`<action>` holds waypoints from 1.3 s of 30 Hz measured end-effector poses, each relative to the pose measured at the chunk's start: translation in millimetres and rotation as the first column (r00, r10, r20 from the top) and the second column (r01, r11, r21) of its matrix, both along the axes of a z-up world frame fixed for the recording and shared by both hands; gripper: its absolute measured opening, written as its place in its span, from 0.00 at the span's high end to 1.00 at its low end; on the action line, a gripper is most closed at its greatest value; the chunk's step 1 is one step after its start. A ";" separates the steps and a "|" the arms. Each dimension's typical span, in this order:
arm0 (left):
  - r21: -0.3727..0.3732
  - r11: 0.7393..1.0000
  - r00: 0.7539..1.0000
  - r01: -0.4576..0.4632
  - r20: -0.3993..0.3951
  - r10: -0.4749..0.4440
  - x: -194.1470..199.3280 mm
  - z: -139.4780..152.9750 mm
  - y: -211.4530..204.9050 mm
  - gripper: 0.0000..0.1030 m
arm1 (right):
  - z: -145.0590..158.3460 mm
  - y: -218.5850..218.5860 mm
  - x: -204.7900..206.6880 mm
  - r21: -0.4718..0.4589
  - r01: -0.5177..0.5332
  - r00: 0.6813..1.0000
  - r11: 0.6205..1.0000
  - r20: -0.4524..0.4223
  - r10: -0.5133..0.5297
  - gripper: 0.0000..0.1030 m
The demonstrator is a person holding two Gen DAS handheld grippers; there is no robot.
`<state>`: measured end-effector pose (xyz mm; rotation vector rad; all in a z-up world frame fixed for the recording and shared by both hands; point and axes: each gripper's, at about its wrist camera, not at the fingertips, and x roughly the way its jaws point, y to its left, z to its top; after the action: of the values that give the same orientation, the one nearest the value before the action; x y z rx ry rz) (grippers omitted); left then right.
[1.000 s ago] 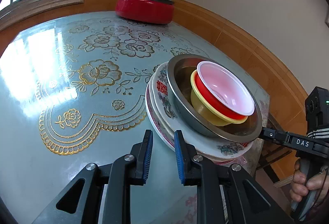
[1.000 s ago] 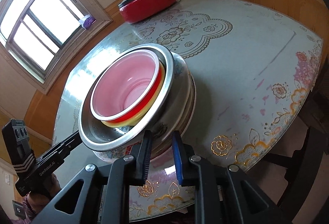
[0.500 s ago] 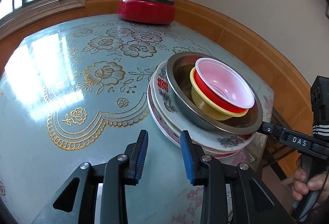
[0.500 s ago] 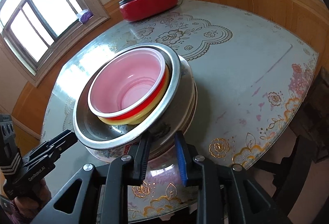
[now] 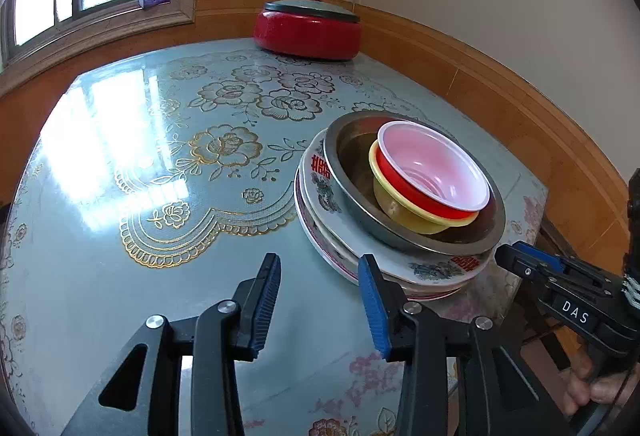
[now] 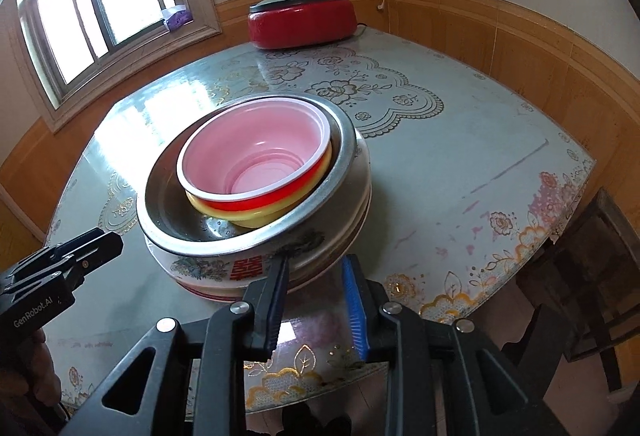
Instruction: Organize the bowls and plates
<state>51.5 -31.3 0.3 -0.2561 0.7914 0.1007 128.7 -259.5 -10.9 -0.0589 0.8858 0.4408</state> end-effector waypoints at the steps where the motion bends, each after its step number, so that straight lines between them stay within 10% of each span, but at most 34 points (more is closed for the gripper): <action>1: 0.005 1.000 1.000 -0.009 0.002 0.009 -1.6 0.7 -2.2 0.56 | 1.7 -2.2 -1.7 -0.001 -0.001 1.000 1.000 0.006 0.001 0.73; 16: 0.089 0.993 0.997 -0.075 0.014 0.074 -21.2 3.7 -31.6 0.31 | 31.2 1.6 -21.2 -0.038 0.091 0.989 0.995 0.117 -0.086 0.63; 39: 0.189 0.975 0.984 0.117 0.111 -0.140 -36.8 6.4 14.6 0.21 | 22.1 54.1 -82.3 0.011 0.343 0.920 0.939 0.195 -0.339 0.60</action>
<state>14.8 -16.7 6.7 -0.0366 0.6689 0.0338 46.4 -205.5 11.2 0.0316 0.6898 0.0948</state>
